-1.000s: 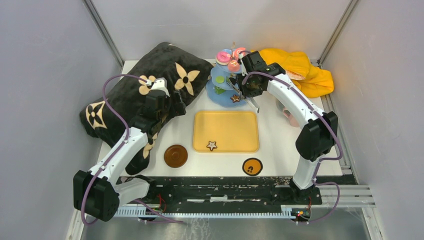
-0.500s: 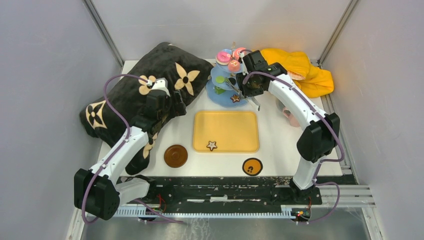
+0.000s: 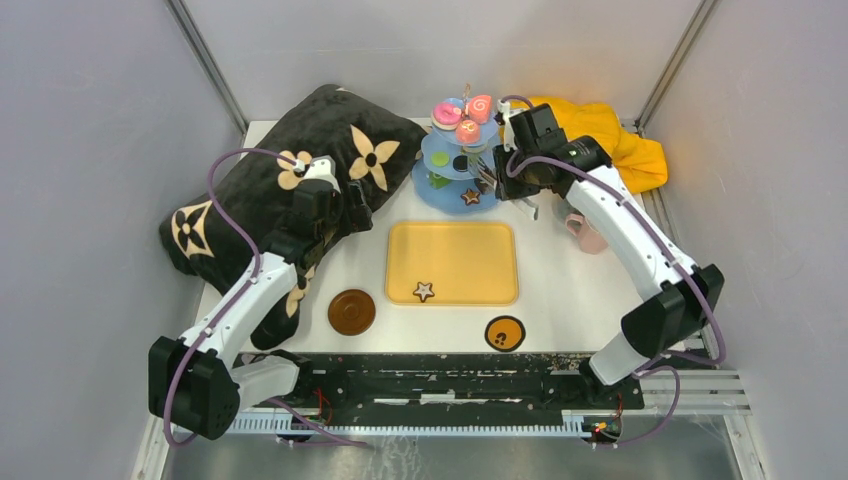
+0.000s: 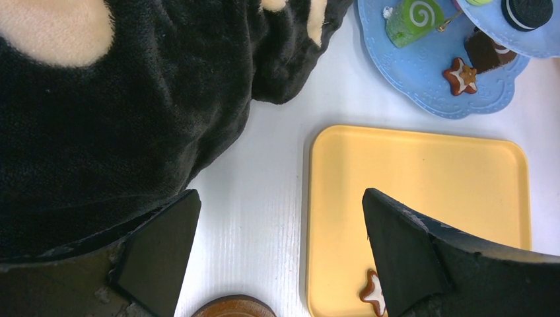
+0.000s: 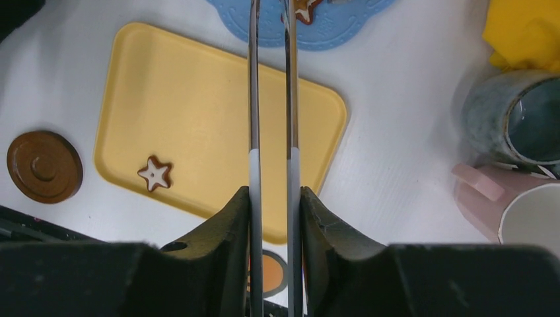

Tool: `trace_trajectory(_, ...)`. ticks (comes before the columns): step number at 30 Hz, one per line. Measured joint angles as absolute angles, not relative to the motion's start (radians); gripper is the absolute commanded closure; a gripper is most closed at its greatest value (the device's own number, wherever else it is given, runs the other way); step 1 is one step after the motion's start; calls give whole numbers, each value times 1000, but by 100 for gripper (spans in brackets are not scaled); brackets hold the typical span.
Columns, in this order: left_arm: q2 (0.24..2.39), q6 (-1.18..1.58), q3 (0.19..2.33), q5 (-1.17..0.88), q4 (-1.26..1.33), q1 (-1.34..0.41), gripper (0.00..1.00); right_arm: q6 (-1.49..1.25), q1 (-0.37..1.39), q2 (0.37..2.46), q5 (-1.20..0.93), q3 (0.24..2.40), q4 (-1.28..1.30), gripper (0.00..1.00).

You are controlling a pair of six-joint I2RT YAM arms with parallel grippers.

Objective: Serve the afternoon tea

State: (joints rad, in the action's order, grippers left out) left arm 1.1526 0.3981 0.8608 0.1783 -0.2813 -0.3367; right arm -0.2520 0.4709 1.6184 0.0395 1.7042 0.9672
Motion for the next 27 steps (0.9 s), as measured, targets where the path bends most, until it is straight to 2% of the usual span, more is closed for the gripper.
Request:
trace_trajectory(7, 1158, 398, 861, 178, -278, -337, 0, -189, 507, 1478, -13, 1593, 1019, 73)
trace_trajectory(13, 1167, 400, 861, 175, -275, -335, 0, -137, 727, 1379, -27, 1437, 1029, 78)
trace_trajectory(20, 1166, 400, 861, 178, -275, -335, 0, -179, 846, 1334, -30, 1200, 1002, 79)
trace_trajectory(27, 1166, 400, 861, 178, -275, -335, 0, -234, 952, 1334, -27, 1166, 947, 79)
